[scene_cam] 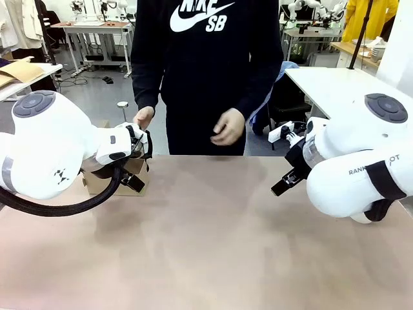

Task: Pour a drink into a cup and package it in a carrier.
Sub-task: Pick up the 600 ml Paper Cup and place it in the middle top area of the table.

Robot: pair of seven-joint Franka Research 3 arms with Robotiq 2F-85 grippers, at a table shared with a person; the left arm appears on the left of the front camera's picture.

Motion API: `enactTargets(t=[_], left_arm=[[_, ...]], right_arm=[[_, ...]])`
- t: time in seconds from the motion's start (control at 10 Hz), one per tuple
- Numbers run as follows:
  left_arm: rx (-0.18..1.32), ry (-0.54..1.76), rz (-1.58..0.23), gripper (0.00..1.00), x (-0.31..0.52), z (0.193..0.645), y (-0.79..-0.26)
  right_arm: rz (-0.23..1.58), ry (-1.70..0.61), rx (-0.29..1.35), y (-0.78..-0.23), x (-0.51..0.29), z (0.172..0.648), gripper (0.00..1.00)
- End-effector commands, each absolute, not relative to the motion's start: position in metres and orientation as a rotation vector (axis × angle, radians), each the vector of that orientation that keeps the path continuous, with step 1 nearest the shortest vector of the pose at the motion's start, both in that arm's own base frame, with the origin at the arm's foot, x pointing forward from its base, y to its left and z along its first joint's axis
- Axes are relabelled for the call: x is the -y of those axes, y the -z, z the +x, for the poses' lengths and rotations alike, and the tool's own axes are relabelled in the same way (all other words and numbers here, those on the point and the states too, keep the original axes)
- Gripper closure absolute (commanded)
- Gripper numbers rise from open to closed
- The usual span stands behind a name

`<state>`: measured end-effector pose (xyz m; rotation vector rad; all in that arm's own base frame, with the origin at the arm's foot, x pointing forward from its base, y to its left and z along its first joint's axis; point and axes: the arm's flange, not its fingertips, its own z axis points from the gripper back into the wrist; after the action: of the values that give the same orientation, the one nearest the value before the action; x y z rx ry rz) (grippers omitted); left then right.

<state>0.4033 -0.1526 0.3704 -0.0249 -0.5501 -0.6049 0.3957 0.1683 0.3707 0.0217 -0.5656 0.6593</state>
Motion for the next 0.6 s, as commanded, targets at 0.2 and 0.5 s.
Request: enactTargets(t=[0.2,0.5], left_arm=[[0.55,0.604,-0.025,0.0,0.152,0.403,-0.37],[0.55,0.604,-0.025,0.0,0.152,0.403,-0.37]], right_arm=[[0.029,-0.678,0.598,-0.398,-0.169,0.414,0.0],[0.125,-0.775,0.673,-0.506,-0.144,0.445,0.0]])
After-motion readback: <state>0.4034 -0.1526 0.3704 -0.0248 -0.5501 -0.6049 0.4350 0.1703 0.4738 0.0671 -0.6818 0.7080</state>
